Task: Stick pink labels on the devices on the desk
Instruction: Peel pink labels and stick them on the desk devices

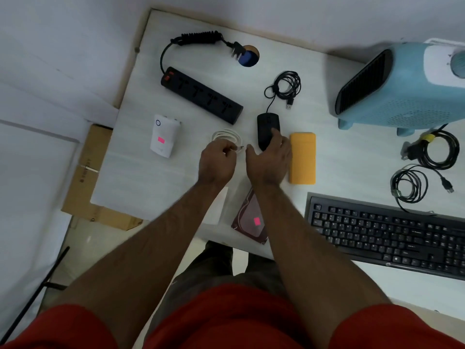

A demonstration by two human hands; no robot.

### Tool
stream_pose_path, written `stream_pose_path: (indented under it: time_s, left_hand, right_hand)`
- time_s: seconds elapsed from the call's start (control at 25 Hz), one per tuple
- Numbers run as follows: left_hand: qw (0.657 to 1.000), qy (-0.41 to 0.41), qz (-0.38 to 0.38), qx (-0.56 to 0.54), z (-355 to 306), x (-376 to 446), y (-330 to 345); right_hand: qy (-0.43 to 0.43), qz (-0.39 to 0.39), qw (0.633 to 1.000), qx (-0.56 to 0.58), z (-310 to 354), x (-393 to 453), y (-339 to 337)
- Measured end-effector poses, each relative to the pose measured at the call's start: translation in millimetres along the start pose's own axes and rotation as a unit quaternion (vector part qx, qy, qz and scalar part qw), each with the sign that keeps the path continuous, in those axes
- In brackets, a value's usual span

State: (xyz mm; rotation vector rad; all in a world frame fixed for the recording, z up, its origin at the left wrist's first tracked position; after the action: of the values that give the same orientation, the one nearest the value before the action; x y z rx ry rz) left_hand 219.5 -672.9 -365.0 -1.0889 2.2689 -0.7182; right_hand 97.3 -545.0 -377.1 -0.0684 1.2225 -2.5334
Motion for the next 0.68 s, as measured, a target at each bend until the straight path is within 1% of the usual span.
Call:
stream_pose_path:
  time_s: [0.04, 0.08, 0.24, 0.36, 0.52, 0.68]
  left_hand:
    - [1.000, -0.017, 0.004, -0.002, 9.1, -7.4, -5.8]
    - [0.999, -0.032, 0.007, -0.006, 19.0, -14.8, -12.4]
    - [0.999, -0.047, 0.025, 0.011, 55.5, -46.4, -35.4]
    - [0.996, -0.073, 0.041, 0.042, 83.0, -65.5, -37.3]
    - [0.990, -0.089, 0.092, 0.066, 99.3, -83.1, -23.8]
    - [0.992, -0.073, 0.096, 0.045, 96.2, -88.4, -21.5]
  right_hand:
    - [-0.001, -0.013, 1.000, 0.008, 1.8, -11.9, -4.2]
    - [0.001, -0.002, 1.000, 0.017, 3.0, -23.4, -3.2]
    - [0.027, 0.145, 0.989, 0.023, 2.2, -79.3, 25.1]
    - [0.085, 0.207, 0.974, 0.018, -12.6, -111.0, 40.2]
    - [0.122, 0.235, 0.964, 0.019, -21.8, -136.6, 54.1]
    - [0.141, 0.227, 0.961, 0.065, -21.5, -147.5, 58.1]
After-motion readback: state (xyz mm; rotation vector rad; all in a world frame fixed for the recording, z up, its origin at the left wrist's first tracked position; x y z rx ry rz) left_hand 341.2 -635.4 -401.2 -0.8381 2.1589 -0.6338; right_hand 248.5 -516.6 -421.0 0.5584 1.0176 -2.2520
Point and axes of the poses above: each hand's wrist, its own x-axis towards the middle knuckle, its own y-axis out of the palm, z = x × y, the point moved 10 cm from there along x, towards the middle knuckle
